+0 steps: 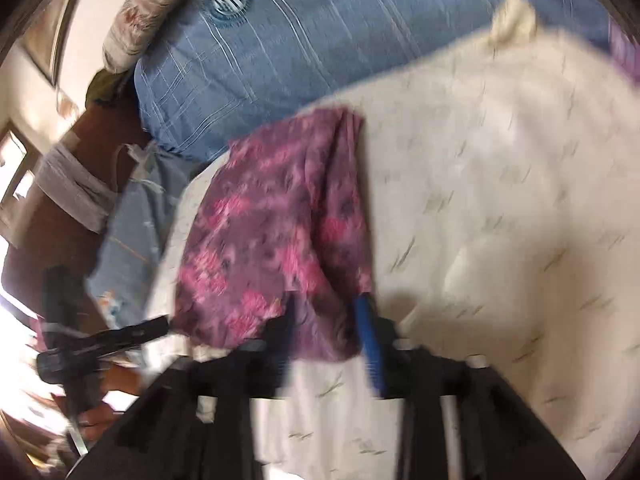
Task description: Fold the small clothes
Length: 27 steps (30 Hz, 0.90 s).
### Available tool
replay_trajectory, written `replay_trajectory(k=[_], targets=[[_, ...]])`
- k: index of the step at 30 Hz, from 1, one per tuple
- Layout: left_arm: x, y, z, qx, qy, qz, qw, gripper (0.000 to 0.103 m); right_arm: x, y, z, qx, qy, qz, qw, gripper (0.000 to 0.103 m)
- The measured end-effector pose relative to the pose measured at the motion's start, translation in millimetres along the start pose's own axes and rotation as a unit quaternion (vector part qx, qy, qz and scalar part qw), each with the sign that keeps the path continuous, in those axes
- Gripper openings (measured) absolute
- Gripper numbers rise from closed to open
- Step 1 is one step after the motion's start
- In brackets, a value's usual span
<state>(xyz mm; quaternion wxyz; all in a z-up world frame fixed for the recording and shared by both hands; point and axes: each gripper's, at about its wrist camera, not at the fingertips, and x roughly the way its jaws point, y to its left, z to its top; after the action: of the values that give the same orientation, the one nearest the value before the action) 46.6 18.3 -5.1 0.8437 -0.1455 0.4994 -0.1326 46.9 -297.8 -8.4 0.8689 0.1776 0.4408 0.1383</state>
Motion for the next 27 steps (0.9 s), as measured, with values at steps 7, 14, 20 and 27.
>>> replay_trajectory(k=[7, 14, 20, 27], targets=[[-12, -15, -13, 0.058, -0.051, 0.112, 0.9907, 0.084, -3, 48, -17, -0.092, 0.017, -0.155, 0.984, 0.103], [-12, -30, -48, 0.094, -0.071, 0.151, 0.9815, 0.084, -25, 70, -50, -0.147, 0.007, -0.204, 0.968, 0.103], [-19, -38, -76, 0.094, -0.078, 0.138, 0.9828, 0.084, -48, 74, -69, -0.161, -0.014, -0.233, 0.959, 0.103], [-46, -50, -102, 0.110, -0.115, 0.134, 0.9781, 0.084, -81, 70, -102, -0.154, -0.040, -0.234, 0.959, 0.103]])
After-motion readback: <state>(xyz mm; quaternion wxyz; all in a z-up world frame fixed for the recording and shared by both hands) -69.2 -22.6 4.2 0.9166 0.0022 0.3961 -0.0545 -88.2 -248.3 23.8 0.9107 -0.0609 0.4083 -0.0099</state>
